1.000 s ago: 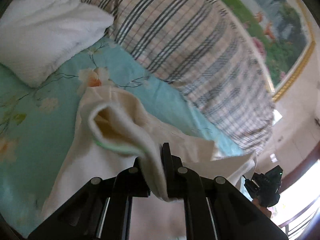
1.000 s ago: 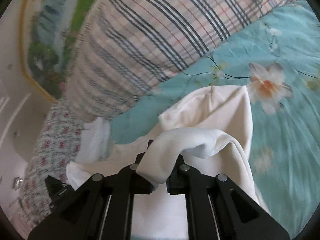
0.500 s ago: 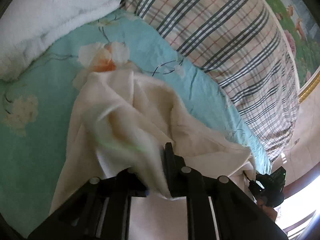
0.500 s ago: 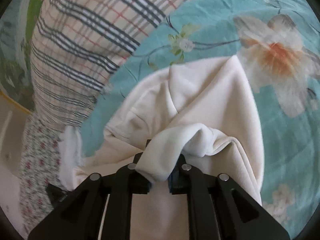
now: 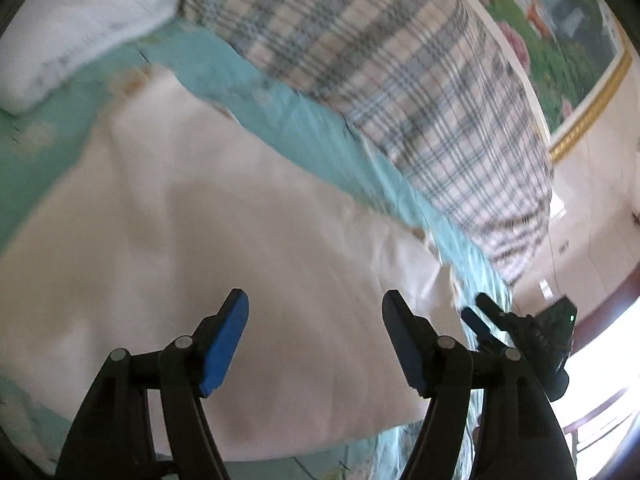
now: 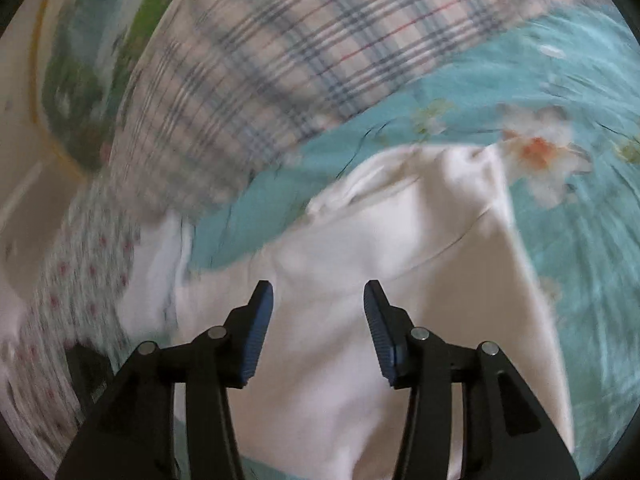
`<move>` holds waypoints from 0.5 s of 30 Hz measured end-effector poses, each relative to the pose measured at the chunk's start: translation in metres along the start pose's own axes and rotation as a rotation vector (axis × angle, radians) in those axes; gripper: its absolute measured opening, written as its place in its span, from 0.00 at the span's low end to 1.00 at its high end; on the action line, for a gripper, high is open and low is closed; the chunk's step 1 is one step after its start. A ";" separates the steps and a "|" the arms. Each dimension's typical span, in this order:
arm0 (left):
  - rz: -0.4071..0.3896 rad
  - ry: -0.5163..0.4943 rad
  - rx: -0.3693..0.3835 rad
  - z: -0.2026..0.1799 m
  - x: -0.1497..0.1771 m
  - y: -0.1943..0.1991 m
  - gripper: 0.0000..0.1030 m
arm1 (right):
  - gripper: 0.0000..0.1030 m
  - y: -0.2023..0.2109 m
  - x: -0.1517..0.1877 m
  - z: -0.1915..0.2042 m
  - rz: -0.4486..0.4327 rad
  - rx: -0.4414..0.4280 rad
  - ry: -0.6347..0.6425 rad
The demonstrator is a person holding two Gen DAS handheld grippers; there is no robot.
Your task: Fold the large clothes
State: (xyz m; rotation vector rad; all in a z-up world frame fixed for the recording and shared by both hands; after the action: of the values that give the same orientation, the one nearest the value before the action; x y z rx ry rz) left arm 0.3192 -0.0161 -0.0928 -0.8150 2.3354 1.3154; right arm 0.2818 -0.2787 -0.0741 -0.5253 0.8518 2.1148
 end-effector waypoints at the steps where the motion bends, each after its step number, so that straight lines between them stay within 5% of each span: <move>1: 0.027 -0.017 0.018 -0.007 0.005 -0.008 0.68 | 0.47 -0.008 0.006 0.003 0.040 0.014 0.035; 8: 0.038 -0.109 -0.078 -0.002 0.007 -0.047 0.64 | 0.43 -0.075 0.011 -0.035 0.224 0.157 0.103; 15: 0.047 -0.093 -0.125 0.024 -0.009 -0.049 0.43 | 0.43 -0.096 -0.016 -0.047 0.196 0.193 0.063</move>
State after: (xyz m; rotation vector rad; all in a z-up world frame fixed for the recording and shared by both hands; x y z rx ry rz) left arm 0.3570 -0.0123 -0.1329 -0.7227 2.2315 1.4990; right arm 0.3710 -0.2756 -0.1344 -0.4232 1.1716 2.1695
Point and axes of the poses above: each gripper's, at about its wrist camera, not at the fingertips, and y roughly against the way its jaws point, z to its left, x to its underside, the point moved 8 cm from there along -y, roughly the way its jaws point, and after that the axes turned 10 degrees about -x, right-handed, at the moved point
